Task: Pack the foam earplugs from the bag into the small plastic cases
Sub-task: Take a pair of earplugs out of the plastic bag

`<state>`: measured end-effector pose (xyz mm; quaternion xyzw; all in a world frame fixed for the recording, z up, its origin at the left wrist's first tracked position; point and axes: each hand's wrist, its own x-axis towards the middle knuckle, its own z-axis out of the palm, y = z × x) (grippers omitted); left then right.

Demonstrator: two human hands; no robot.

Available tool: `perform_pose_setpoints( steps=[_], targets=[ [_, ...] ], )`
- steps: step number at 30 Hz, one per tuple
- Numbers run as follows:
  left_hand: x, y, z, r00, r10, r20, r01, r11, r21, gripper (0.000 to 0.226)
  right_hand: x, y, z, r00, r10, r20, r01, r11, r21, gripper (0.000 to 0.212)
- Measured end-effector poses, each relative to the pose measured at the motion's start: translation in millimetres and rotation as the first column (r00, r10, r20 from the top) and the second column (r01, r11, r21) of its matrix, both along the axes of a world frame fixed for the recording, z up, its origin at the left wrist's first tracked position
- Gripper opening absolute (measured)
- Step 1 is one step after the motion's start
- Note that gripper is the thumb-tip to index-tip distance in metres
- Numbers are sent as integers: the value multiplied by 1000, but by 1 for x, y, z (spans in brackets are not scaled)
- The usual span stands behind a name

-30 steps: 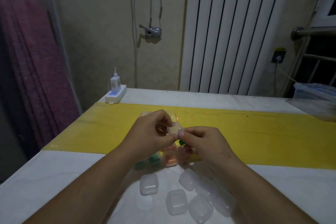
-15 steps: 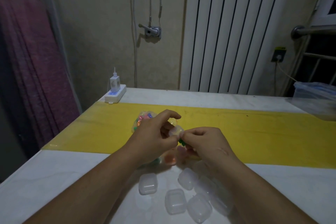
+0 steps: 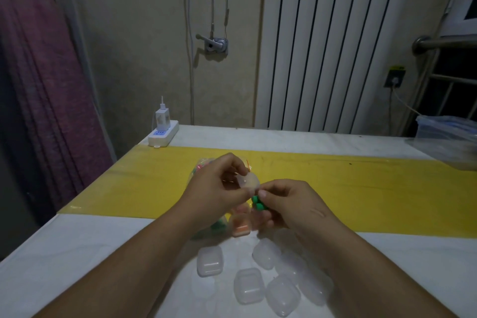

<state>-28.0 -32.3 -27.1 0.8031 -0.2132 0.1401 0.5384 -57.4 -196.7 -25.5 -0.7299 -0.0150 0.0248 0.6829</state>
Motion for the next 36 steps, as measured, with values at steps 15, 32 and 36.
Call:
perform_pose_setpoints(
  steps=[15,32,36],
  targets=[
    [0,1,-5,997,-15,81,6,993,116,18,-4,4,2,996,-75,38,76,996,-36,16],
    [-3,-1,-1,999,-3,44,-3,992,125,29,-2,0,5,999,-41,15,40,999,4,15],
    [-4,-1,1,997,-1,76,-12,985,173,29,-3,-1,7,999,-48,25,48,998,-29,15]
  ],
)
